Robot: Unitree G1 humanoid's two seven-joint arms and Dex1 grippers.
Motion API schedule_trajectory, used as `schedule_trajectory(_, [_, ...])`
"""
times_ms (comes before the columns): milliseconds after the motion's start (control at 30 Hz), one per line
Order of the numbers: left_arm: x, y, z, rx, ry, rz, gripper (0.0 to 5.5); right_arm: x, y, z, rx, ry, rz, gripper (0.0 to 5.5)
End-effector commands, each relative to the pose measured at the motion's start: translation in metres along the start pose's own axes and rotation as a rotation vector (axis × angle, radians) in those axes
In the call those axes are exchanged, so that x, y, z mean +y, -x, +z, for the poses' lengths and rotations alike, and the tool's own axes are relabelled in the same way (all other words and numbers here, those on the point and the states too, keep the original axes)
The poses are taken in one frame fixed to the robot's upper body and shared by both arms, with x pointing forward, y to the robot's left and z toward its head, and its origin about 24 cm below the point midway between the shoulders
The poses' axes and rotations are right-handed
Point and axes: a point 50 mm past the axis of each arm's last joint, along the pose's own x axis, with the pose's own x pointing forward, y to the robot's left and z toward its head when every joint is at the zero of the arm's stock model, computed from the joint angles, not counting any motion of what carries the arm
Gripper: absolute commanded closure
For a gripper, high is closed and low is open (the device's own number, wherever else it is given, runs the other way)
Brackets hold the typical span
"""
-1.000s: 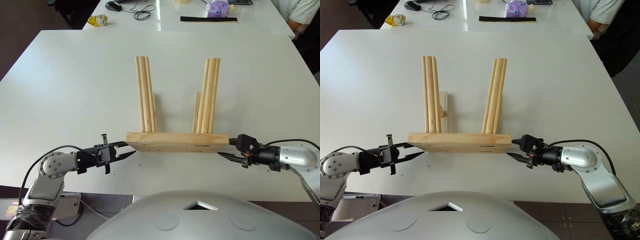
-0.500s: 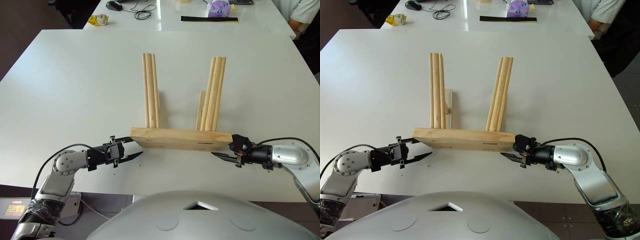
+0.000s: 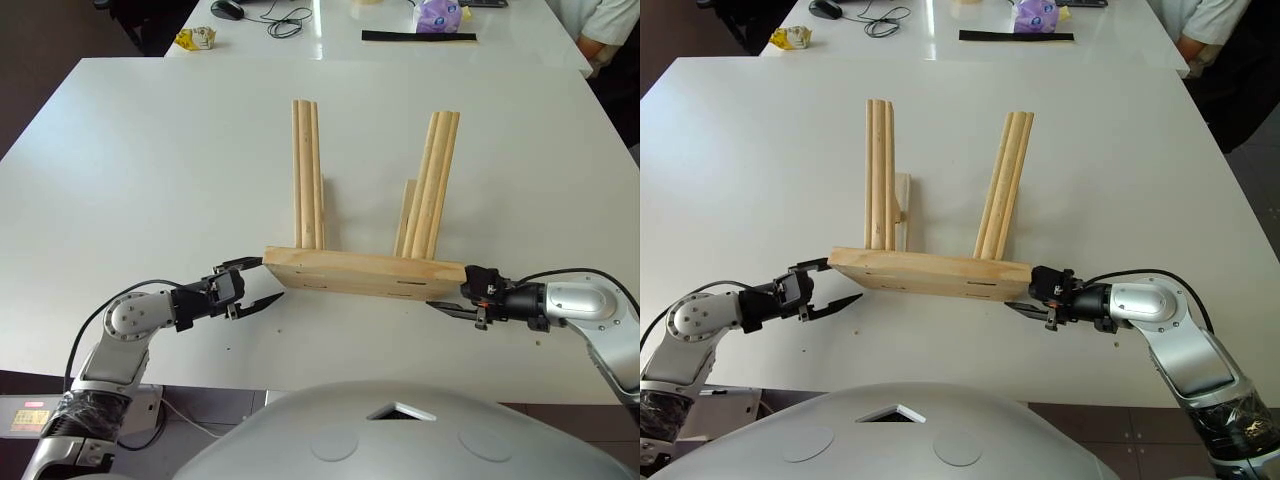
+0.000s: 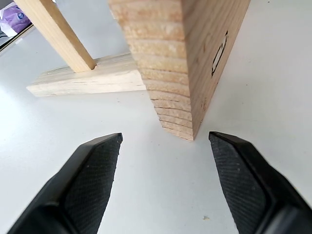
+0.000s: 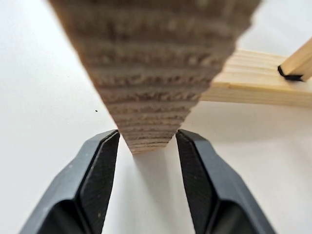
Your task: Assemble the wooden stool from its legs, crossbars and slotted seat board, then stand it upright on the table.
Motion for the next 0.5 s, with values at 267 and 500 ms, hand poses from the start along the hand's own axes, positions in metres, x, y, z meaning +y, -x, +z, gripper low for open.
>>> schedule_trajectory(267, [0.006,-0.021,0.001,-0.019,-0.028,-0.066,2.2,-0.006,-0.006,0.005,-0.004,0.043,0.025,3.37])
schedule_trajectory(500, [0.001,-0.026,-0.004,-0.02,-0.006,-0.096,2.46,-0.009,-0.013,0.009,-0.012,0.071,0.052,3.37])
